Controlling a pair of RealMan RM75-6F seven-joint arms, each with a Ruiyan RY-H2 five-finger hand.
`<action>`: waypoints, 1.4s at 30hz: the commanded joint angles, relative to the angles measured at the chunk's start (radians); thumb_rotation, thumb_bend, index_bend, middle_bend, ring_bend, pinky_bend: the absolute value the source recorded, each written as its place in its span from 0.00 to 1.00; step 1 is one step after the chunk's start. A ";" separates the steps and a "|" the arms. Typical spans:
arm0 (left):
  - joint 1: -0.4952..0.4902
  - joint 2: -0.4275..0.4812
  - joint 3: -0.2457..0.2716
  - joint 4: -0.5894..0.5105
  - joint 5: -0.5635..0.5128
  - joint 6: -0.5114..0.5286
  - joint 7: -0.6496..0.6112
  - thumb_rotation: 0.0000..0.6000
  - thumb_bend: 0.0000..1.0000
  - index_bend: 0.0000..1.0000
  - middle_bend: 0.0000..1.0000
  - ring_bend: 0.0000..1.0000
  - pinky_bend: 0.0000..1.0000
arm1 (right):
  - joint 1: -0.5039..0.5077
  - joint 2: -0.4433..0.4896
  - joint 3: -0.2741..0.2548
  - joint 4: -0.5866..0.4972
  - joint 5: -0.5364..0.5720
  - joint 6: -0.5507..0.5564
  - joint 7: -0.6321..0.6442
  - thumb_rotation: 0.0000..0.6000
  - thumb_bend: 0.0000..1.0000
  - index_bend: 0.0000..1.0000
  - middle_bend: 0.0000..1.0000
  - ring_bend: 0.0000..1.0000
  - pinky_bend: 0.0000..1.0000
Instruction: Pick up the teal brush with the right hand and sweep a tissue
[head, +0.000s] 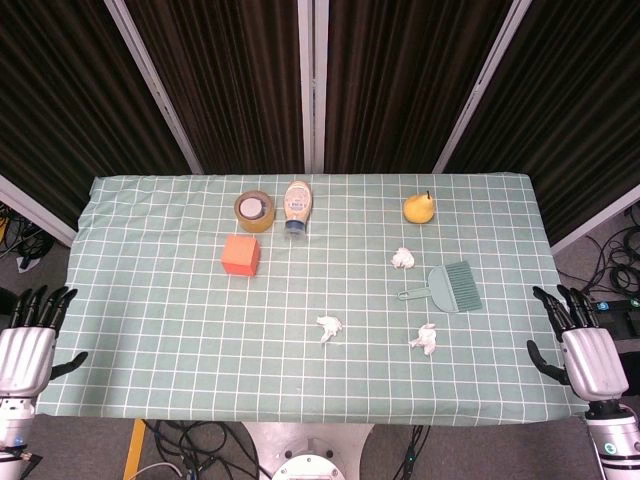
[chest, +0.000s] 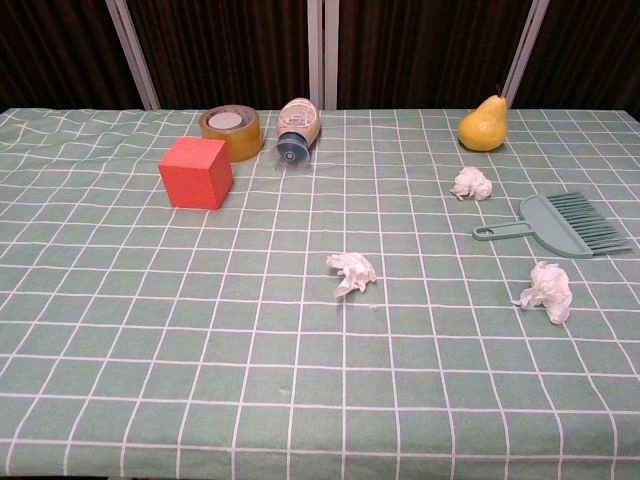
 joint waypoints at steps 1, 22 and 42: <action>-0.002 0.002 -0.001 -0.004 -0.004 -0.005 0.004 1.00 0.04 0.10 0.10 0.04 0.05 | 0.001 -0.001 0.000 0.000 0.001 -0.002 0.000 1.00 0.33 0.04 0.17 0.00 0.00; -0.002 -0.010 0.003 0.005 0.006 0.001 0.002 1.00 0.05 0.10 0.10 0.04 0.05 | 0.300 -0.134 0.082 0.070 0.118 -0.445 -0.101 1.00 0.14 0.13 0.26 0.03 0.06; 0.020 -0.012 0.012 0.010 -0.015 -0.002 -0.009 1.00 0.05 0.10 0.10 0.04 0.05 | 0.545 -0.541 0.106 0.565 0.220 -0.651 -0.322 1.00 0.16 0.42 0.41 0.08 0.11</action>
